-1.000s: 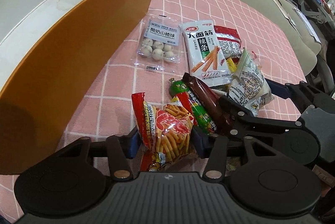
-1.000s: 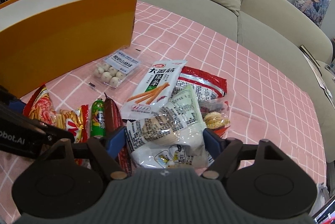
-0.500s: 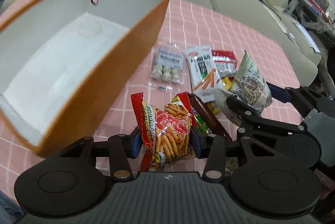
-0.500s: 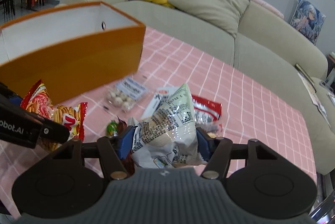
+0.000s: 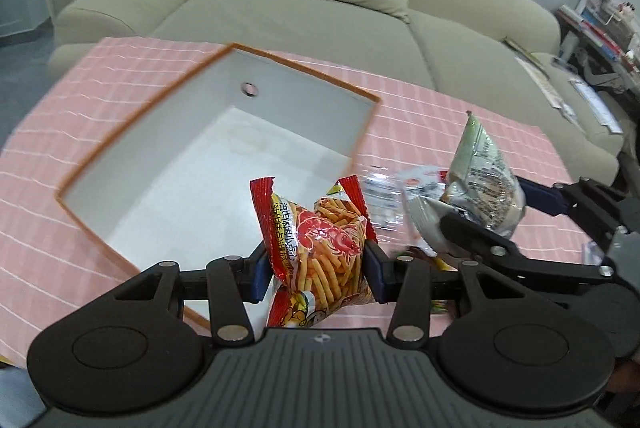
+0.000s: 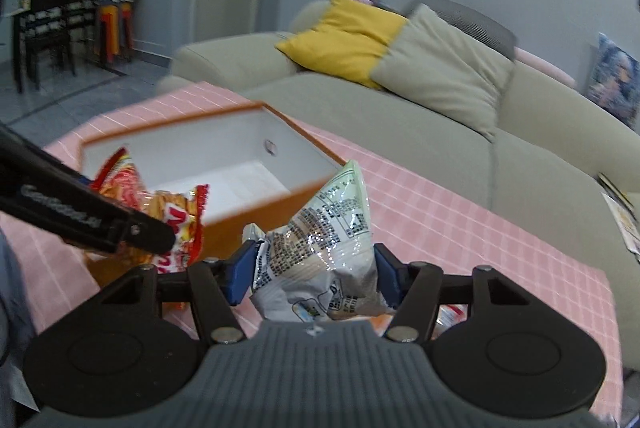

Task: Organize snacks
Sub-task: 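Carry both bags over the orange box and open both tools to drop them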

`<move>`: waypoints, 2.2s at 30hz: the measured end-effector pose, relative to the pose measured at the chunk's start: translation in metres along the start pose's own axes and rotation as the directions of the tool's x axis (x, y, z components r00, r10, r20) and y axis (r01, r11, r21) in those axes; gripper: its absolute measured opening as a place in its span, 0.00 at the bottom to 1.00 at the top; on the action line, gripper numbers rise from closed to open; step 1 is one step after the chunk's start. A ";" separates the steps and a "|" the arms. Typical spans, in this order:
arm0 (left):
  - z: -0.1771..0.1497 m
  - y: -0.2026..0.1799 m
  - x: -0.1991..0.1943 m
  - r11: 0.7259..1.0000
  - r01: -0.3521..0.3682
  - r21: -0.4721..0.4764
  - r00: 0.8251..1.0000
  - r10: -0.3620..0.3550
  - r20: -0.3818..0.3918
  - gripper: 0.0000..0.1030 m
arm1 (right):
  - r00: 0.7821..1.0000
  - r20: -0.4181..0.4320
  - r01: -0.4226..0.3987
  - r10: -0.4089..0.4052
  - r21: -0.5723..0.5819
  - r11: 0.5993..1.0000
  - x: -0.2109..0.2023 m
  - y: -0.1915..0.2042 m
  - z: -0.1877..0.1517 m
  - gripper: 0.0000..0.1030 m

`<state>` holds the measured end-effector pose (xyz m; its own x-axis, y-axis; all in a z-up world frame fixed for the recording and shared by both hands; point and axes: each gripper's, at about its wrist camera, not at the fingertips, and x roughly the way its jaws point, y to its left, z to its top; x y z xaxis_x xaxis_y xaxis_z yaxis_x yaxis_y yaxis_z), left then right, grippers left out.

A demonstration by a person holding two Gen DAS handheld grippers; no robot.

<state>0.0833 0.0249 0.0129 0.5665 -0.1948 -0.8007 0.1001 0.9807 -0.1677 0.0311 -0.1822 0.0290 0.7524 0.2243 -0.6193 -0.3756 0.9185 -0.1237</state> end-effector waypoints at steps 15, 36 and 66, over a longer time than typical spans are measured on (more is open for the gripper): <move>0.046 0.067 0.032 0.982 -0.115 0.152 0.980 0.137 -0.142 0.51 | 0.966 -0.077 -0.254 0.246 -0.117 0.960 0.080 0.049 0.071 0.58; 0.052 0.098 0.104 0.915 -0.140 0.378 0.906 0.272 -0.323 0.51 | 0.843 -0.371 -0.494 0.389 -0.252 0.832 0.196 0.115 0.067 0.57; 0.052 0.094 0.093 0.910 -0.155 0.385 0.897 0.293 -0.330 0.73 | 0.821 -0.422 -0.469 0.384 -0.115 0.876 0.208 0.111 0.091 0.83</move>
<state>0.1881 0.1003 -0.0470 0.2677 0.1072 -0.9575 0.3179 0.9283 0.1928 0.1953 -0.0035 -0.0432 0.2458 0.3997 -0.8831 -0.7438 0.6619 0.0926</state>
